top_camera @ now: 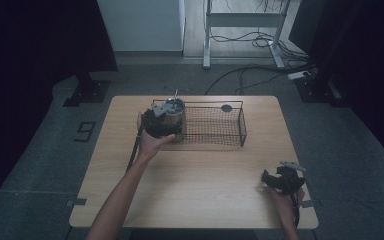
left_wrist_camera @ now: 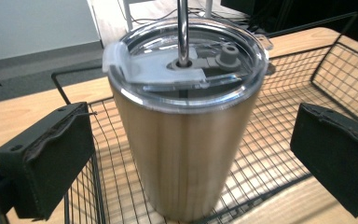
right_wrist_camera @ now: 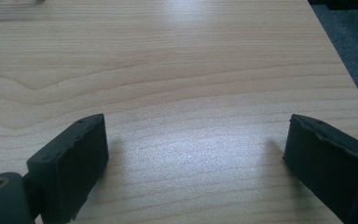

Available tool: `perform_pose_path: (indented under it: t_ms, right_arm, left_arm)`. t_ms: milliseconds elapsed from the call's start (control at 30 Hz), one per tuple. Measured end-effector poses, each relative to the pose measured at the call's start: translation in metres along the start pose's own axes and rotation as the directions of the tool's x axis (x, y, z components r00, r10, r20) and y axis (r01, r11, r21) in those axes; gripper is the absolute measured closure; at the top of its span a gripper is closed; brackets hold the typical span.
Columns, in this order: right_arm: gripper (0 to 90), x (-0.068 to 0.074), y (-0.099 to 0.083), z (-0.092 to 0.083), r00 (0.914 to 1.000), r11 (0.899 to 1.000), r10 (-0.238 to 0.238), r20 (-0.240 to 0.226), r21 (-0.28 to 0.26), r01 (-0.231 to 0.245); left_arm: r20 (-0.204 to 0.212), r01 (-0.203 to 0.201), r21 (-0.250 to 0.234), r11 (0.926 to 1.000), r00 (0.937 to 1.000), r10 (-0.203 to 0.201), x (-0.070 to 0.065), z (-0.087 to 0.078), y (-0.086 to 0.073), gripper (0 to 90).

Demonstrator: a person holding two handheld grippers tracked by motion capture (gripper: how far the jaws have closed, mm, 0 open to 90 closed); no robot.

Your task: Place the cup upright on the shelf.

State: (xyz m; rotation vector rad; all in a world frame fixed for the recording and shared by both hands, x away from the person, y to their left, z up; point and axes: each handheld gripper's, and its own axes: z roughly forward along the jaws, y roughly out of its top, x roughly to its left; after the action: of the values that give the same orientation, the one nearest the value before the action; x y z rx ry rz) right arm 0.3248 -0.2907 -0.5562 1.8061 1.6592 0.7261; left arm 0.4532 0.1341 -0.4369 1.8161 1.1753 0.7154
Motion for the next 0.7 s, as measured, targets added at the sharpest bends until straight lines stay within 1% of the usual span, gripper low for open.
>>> perform_pose_path:
  t_ms: [100, 167, 233, 333, 433, 467, 533, 667, 700]
  right_arm:
    - [6.1, 0.0, 0.0, 0.0, 1.0, 1.0, -0.001, 0.0, -0.002, 0.001]
    - [6.1, 0.0, 0.0, 0.0, 1.0, 1.0, -0.002, 0.0, -0.001, 0.002]
    - [6.1, 0.0, 0.0, 0.0, 1.0, 1.0, 0.001, 0.0, -0.001, -0.001]
    - [6.1, 0.0, 0.0, 0.0, 1.0, 1.0, 0.001, 0.0, -0.001, -0.001]
    - [6.1, 0.0, 0.0, 0.0, 1.0, 1.0, 0.002, 0.0, 0.001, -0.002]
    - [6.1, 0.0, 0.0, 0.0, 1.0, 1.0, 0.001, 0.0, 0.001, -0.001]
    - [6.1, 0.0, 0.0, 0.0, 1.0, 1.0, 0.001, 0.001, 0.0, -0.001]
    - [6.1, 0.0, 0.0, 0.0, 1.0, 1.0, 0.001, 0.001, 0.0, -0.001]
    - [6.1, 0.0, 0.0, 0.0, 1.0, 1.0, 0.001, 0.001, 0.0, -0.001]
  left_arm:
    - [0.011, -0.007, -0.01, 0.9999, 0.9999, 0.007, -0.001, -0.011, -0.005, 0.0]
    - [0.023, -0.004, -0.019, 0.9998, 0.9997, 0.005, -0.002, -0.019, -0.009, 0.0]
    - [0.041, 0.002, -0.024, 0.9997, 0.9991, -0.001, -0.001, -0.026, -0.014, 0.0]
    - [0.058, 0.018, -0.026, 0.9995, 0.9982, -0.016, -0.001, -0.038, -0.023, 0.0]
    - [0.095, 0.044, -0.044, 0.998, 0.9947, -0.04, 0.0, -0.052, -0.037, 0.1]
    - [0.1, 0.046, -0.044, 0.998, 0.9941, -0.042, 0.0, -0.055, -0.041, 0.3]
    - [0.099, 0.052, -0.048, 0.9975, 0.994, -0.047, -0.001, -0.064, -0.052, 0.8]
    - [0.109, 0.042, -0.04, 0.9983, 0.9934, -0.038, -0.002, -0.078, -0.069, 1.6]
    - [0.111, 0.03, -0.036, 0.9989, 0.9935, -0.026, -0.003, -0.082, -0.074, 1.8]
